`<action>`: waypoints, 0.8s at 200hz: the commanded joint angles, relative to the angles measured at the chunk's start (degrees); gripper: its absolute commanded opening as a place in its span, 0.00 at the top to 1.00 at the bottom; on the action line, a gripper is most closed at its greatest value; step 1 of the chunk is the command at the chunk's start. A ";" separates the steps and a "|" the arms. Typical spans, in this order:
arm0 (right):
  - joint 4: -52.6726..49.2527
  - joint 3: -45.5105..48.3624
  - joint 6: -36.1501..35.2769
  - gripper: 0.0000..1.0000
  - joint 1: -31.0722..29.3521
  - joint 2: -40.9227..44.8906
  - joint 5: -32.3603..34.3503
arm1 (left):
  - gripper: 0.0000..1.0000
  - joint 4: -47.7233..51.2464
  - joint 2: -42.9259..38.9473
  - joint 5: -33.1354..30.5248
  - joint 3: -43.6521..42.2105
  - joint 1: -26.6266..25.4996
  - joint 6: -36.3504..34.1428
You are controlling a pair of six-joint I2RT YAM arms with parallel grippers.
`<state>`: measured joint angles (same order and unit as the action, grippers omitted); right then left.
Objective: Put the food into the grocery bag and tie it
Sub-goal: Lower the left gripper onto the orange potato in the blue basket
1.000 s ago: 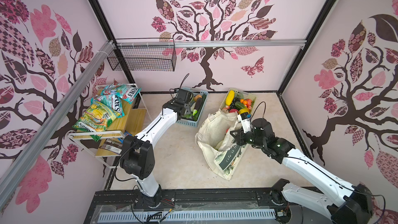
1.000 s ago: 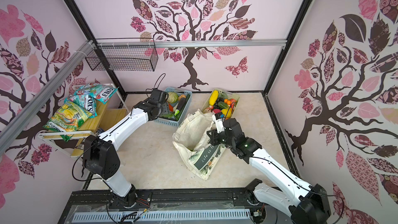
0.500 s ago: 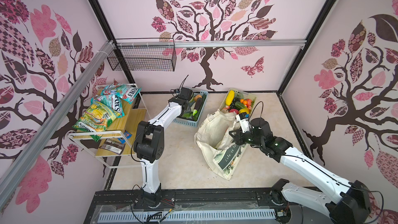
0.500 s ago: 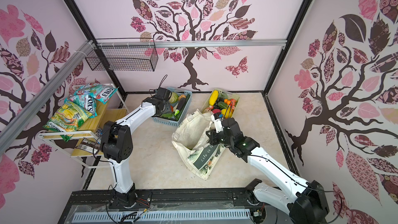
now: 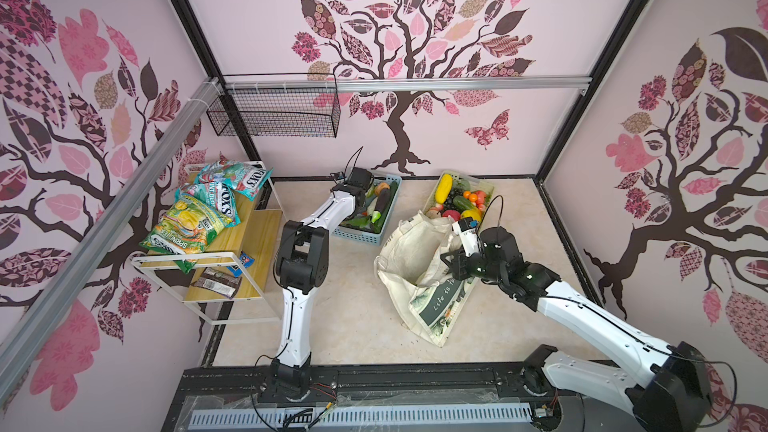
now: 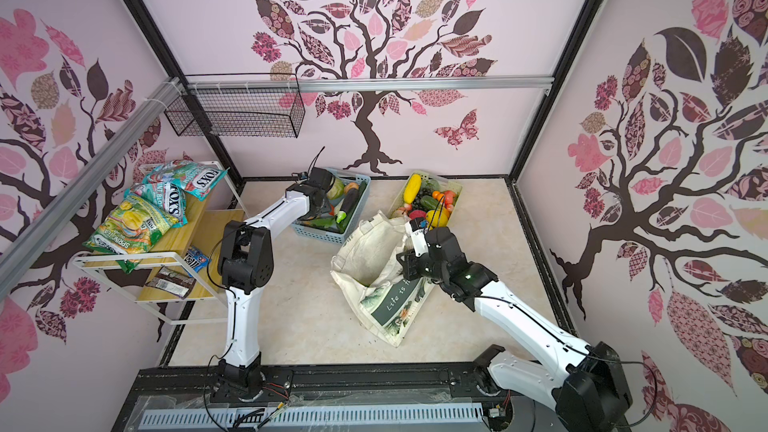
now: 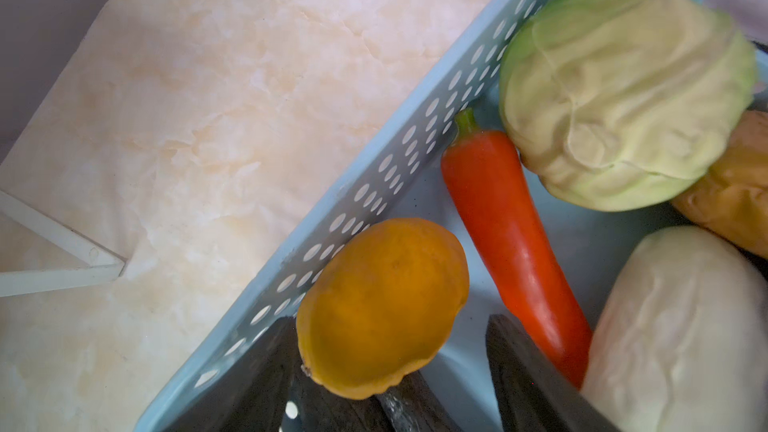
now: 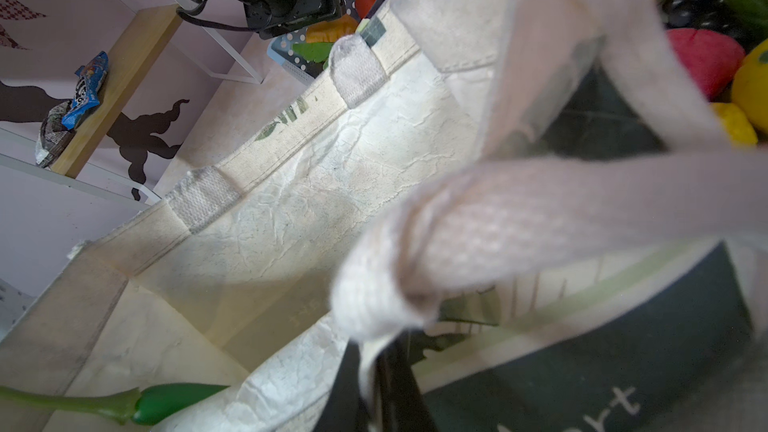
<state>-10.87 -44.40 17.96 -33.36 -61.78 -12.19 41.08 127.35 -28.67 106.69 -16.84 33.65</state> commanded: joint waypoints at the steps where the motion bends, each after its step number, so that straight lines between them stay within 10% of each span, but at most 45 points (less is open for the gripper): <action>1: -1.64 -0.07 -1.15 0.90 -0.28 -1.39 1.01 | 0.24 1.58 2.08 -2.40 2.79 0.29 1.33; 160: -1.17 0.11 -1.62 0.89 -0.21 -2.02 0.74 | 0.20 0.32 6.20 4.99 2.76 1.76 0.83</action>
<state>-10.87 -44.40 16.64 -33.36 -62.63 -11.94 42.04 132.70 -26.63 111.39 -15.40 34.87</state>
